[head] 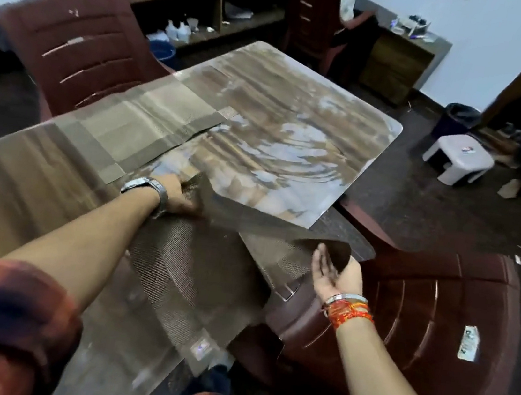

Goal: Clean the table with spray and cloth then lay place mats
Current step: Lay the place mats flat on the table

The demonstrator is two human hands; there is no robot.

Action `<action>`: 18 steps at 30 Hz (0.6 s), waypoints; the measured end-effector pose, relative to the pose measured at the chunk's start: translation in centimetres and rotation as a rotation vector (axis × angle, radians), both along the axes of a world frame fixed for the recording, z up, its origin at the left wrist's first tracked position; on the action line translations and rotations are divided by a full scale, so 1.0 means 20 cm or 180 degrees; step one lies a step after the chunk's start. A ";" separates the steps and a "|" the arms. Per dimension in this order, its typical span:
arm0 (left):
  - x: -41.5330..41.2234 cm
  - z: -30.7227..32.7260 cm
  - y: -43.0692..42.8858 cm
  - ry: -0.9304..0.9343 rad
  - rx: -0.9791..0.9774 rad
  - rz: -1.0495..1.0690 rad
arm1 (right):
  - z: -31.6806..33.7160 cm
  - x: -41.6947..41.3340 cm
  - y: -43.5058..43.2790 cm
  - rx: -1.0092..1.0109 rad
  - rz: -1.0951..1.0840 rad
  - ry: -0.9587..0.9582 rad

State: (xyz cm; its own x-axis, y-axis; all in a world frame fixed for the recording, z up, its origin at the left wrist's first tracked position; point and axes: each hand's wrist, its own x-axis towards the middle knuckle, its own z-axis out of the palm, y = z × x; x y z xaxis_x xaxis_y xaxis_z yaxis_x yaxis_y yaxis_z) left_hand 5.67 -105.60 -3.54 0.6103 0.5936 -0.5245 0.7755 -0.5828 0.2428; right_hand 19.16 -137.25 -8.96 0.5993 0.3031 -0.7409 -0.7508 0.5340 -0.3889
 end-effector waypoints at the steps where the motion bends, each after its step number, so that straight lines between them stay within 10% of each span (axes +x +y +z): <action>1: 0.04 -0.05 0.04 -0.0049 -0.0042 -0.0081 | 0.00 0.05 0.03 -0.0041 -0.0026 -0.0067; 6: 0.24 -0.34 0.16 0.0007 0.0366 -0.0118 | -0.14 0.28 0.16 -0.0509 0.0407 -0.0379; 12: 0.26 -0.52 -0.24 -0.0455 0.0699 -0.0257 | -0.29 0.25 0.27 -0.3118 0.1382 -0.2476; 18: 0.28 -0.66 -0.51 -0.0083 0.0276 -0.0446 | -0.45 0.18 0.36 -0.4350 0.4003 -0.3822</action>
State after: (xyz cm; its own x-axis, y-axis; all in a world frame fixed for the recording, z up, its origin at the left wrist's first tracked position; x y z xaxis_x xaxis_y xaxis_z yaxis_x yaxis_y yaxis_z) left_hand 11.26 -115.87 -16.70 0.7031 0.5440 -0.4580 0.6792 -0.7045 0.2059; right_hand 22.68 -130.08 -17.95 0.7702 0.5545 -0.3152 0.4210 -0.8132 -0.4018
